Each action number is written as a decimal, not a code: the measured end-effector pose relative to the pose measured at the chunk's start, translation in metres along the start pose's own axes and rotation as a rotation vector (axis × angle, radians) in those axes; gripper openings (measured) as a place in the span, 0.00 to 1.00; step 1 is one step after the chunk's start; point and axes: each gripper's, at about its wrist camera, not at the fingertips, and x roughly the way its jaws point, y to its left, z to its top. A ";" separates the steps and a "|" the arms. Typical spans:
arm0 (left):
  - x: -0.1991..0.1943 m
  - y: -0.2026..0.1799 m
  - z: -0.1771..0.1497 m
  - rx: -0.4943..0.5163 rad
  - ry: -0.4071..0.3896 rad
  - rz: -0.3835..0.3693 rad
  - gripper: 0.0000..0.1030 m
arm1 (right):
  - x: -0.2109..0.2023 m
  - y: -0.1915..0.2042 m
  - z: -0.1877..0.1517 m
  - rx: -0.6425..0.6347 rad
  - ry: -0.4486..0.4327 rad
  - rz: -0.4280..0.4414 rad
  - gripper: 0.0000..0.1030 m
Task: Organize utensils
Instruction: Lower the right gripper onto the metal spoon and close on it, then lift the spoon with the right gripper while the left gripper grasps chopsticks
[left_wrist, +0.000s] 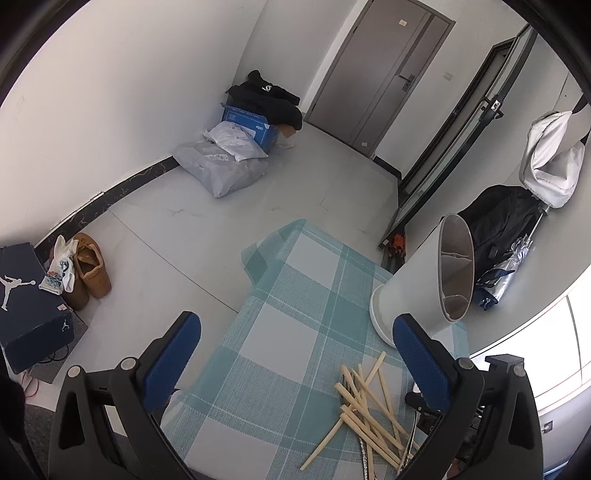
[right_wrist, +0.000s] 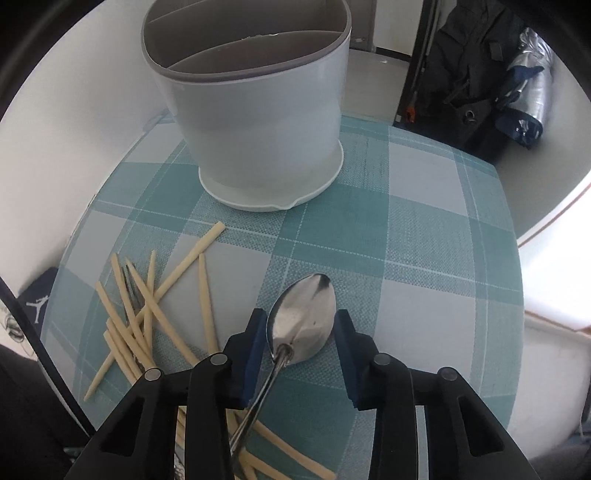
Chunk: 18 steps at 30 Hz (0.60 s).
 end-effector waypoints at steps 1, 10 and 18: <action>0.000 0.000 0.000 0.002 0.000 0.000 0.99 | 0.000 -0.001 0.001 -0.025 0.000 0.003 0.34; 0.004 0.002 -0.003 0.011 0.007 0.035 0.99 | -0.003 -0.015 0.000 -0.127 0.042 0.061 0.02; 0.006 0.004 -0.008 0.022 0.016 0.077 0.99 | -0.014 -0.024 0.003 -0.141 0.028 0.092 0.11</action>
